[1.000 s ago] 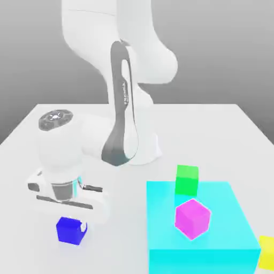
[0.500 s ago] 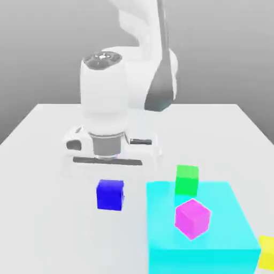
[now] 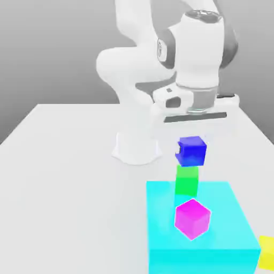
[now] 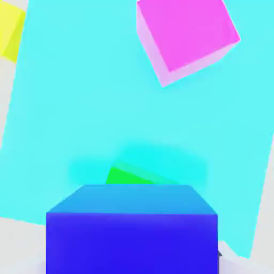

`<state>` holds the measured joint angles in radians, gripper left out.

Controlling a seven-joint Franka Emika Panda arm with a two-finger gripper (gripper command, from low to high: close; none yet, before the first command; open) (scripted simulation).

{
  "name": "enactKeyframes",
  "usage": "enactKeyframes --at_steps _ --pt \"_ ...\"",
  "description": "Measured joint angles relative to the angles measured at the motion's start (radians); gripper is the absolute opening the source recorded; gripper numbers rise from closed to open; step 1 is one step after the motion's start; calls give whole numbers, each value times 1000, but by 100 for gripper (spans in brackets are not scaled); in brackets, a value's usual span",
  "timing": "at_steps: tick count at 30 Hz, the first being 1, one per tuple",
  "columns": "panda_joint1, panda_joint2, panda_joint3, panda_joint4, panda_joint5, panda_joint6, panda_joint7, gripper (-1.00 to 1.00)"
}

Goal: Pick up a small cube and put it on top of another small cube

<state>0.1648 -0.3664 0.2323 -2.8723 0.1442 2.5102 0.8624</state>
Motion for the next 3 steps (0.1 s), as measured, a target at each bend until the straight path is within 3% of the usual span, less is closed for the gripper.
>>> enactKeyframes --at_steps 3 --pt "0 0 0 0 0 0 0 100"
